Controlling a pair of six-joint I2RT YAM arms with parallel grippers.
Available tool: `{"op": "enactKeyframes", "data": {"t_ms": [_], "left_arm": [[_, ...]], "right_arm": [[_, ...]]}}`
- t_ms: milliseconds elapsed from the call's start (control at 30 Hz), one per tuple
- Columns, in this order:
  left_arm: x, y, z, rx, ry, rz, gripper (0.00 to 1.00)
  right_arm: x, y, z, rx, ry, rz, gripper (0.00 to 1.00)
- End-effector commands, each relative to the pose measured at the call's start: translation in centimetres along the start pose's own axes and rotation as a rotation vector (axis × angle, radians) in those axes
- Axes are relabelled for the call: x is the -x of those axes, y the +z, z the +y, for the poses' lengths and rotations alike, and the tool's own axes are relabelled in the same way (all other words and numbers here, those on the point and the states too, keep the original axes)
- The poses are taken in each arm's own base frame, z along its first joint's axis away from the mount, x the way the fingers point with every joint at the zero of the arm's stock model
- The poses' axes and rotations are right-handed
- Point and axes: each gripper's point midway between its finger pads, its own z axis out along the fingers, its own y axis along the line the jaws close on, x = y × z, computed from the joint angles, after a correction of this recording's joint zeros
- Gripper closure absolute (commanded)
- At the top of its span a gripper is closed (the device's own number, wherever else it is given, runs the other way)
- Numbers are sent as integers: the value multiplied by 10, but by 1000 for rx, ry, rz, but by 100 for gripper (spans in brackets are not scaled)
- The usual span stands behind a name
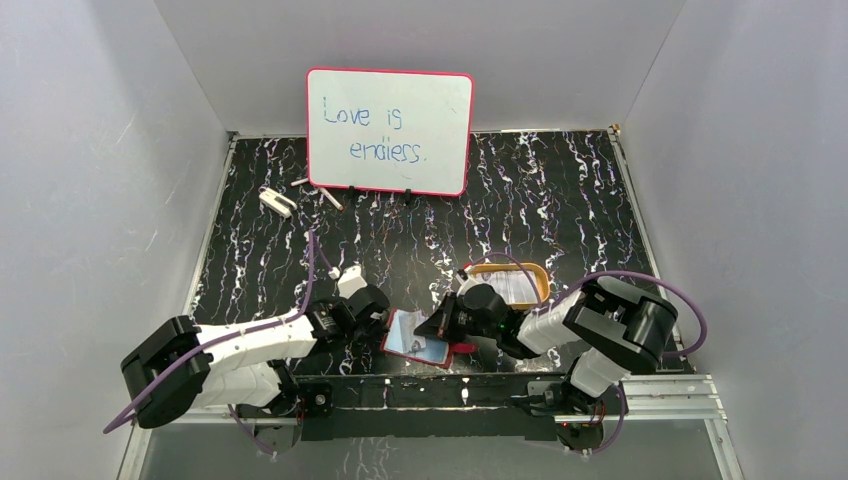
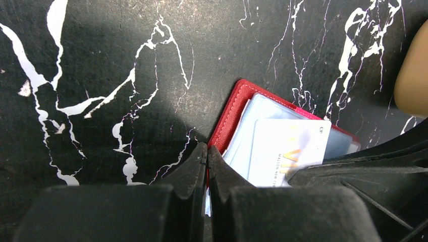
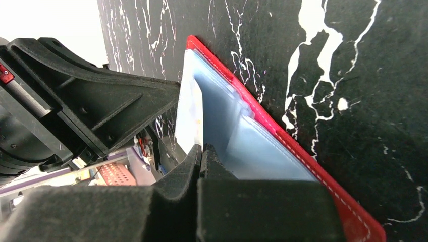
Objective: Put the credit cards into the card holder
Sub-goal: Insert the credit card into the card holder.
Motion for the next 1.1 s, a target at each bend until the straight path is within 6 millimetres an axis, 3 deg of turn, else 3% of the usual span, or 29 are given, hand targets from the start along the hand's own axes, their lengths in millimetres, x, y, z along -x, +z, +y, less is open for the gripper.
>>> {"op": "enactKeyframes", "data": {"t_ms": [0, 67, 200, 267, 433, 733, 900, 1067], "left_arm": [[-22, 4, 31, 89, 27, 77, 100], [-22, 4, 31, 91, 26, 76, 100], [-21, 2, 31, 89, 23, 70, 100], [-20, 2, 33, 90, 16, 66, 100], [-21, 0, 35, 85, -10, 59, 100], [-9, -11, 25, 31, -7, 21, 100], [-17, -8, 29, 50, -11, 53, 100], [-15, -9, 33, 47, -26, 36, 100]], "right_arm": [[-16, 2, -6, -20, -19, 84, 91], [-16, 1, -3, -16, -15, 85, 80], [-11, -3, -2, -37, -18, 62, 72], [-8, -6, -3, -54, -22, 49, 75], [-5, -13, -4, -55, -8, 17, 97], [-9, -7, -8, -75, 6, 44, 99], [-18, -2, -6, -68, 12, 99, 82], [-18, -11, -8, -101, 7, 91, 67]]}}
